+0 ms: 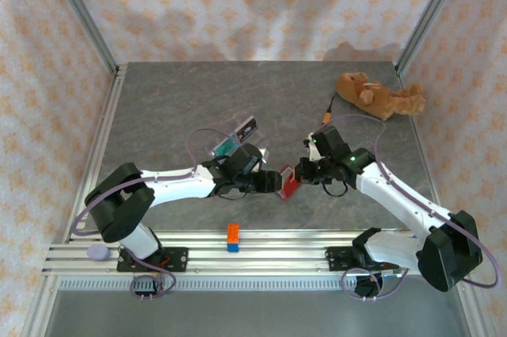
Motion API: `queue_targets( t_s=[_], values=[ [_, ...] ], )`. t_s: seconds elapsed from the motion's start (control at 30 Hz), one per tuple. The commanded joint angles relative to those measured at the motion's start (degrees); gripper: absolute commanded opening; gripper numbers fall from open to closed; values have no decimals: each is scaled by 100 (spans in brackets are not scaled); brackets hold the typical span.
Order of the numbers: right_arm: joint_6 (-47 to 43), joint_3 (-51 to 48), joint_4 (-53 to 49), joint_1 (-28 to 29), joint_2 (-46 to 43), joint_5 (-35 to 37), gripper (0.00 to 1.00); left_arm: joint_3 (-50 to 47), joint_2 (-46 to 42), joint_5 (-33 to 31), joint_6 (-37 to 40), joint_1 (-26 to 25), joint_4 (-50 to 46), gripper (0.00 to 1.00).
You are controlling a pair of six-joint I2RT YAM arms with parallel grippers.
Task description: Put the credit cards into the card holder
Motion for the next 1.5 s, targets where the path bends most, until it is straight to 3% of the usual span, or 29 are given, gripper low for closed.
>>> queue_targets(
  t_s=[0.0,0.13,0.27,0.57,0.83,1.17,1.47],
  values=[
    [-153,-21,24,31,117,38,0,53,-5,-214,214,-57,-228,59],
    [-181,-47,-218,31,139,437,0,40,23,-313,263,-60,-318,52],
    [-38,-7,-659,-11,125,1042,0,69,-45,-433,378,-60,-500,51],
    [162,-5,-1122,-287,411,2175,0,131,79,-153,392,-65,-353,62],
    [686,-15,-1225,-747,806,2998,0,182,299,-98,334,-85,-262,60],
    [714,-55,-762,-815,1686,2874,0,486,781,67,269,-144,-71,55],
    [373,-143,21,-817,2093,1882,0,520,795,-124,284,-144,-194,39]
  ],
)
